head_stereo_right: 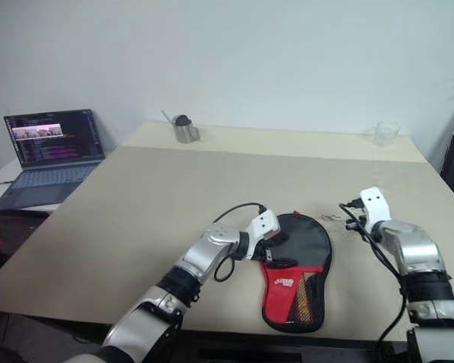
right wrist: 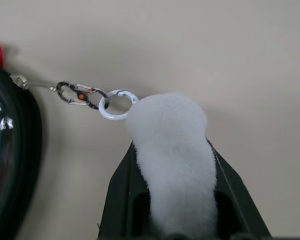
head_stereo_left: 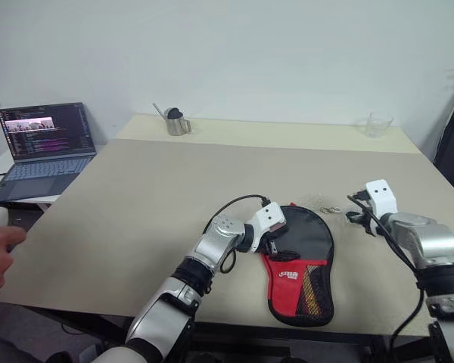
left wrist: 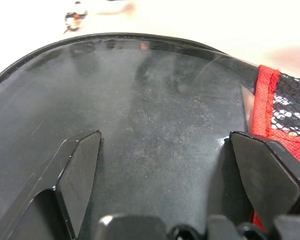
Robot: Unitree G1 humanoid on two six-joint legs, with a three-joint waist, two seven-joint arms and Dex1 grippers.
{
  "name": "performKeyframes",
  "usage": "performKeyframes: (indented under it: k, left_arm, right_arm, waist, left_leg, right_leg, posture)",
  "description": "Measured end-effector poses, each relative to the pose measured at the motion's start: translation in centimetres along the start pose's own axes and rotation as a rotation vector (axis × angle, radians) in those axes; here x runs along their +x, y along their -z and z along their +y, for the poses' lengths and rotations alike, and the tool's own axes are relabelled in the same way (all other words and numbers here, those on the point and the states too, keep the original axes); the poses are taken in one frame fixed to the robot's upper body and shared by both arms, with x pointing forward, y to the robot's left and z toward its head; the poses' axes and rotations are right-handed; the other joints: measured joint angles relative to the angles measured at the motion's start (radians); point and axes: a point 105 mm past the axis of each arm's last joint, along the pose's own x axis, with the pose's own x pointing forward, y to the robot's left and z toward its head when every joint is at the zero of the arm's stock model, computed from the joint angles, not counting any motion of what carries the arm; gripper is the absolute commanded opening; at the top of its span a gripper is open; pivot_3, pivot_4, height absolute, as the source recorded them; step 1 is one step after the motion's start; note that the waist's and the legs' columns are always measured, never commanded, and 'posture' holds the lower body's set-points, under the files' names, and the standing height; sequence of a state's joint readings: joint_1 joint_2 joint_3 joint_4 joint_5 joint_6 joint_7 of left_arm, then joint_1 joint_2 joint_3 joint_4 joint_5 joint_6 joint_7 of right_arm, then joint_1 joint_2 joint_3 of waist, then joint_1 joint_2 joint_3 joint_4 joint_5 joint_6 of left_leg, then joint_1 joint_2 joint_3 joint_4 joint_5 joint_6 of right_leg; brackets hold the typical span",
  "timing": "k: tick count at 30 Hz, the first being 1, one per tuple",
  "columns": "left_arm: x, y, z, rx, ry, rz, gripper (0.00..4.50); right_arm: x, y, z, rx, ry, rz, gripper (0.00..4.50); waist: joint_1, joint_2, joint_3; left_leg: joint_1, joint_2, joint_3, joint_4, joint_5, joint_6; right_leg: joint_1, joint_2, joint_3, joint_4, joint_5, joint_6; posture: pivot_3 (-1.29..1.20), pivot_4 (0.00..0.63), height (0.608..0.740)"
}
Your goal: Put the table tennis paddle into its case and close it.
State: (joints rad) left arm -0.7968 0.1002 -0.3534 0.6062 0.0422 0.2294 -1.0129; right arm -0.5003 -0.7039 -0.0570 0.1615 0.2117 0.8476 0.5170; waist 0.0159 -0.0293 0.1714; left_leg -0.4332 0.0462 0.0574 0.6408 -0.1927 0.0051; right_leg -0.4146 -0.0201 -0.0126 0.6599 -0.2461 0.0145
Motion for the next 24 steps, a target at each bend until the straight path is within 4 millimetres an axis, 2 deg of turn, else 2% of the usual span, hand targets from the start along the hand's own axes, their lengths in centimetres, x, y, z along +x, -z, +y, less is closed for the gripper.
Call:
performKeyframes:
  k: [7, 13, 24]
  left_arm:
    - [0.2, -0.1, 0.1, 0.007, 0.011, 0.005, 4.5]
    - [0.4, -0.1, 0.0, 0.009, 0.02, 0.007, 4.5]
    - [0.6, -0.1, -0.3, 0.013, 0.034, 0.01, 4.5]
  right_arm:
    - [-3.4, 1.9, -0.1, -0.104, -0.05, 0.07, 0.54]
    - [-4.8, 4.0, 0.6, -0.171, -0.093, 0.136, 0.54]
    - [-8.1, 5.5, 1.4, -0.282, -0.2, 0.193, 0.54]
  waist:
    - [0.003, 0.0, -0.001]
    - [0.006, 0.0, -0.001]
    - [0.008, 0.003, -0.003]
  left_leg:
    - [0.0, 0.0, -0.001, 0.001, 0.0, 0.0]
    - [0.0, -0.001, -0.001, 0.001, 0.0, 0.0]
    - [0.001, -0.001, -0.005, -0.001, -0.002, 0.001]
  right_leg:
    - [0.001, 0.0, -0.001, -0.002, -0.003, -0.004]
    - [0.002, 0.0, -0.001, -0.003, -0.003, -0.004]
    - [0.007, 0.0, -0.006, -0.012, -0.003, -0.004]
  posture:
    - [0.0, 0.15, 0.74]
    - [0.0, 0.15, 0.74]
    - [0.0, 0.15, 0.74]
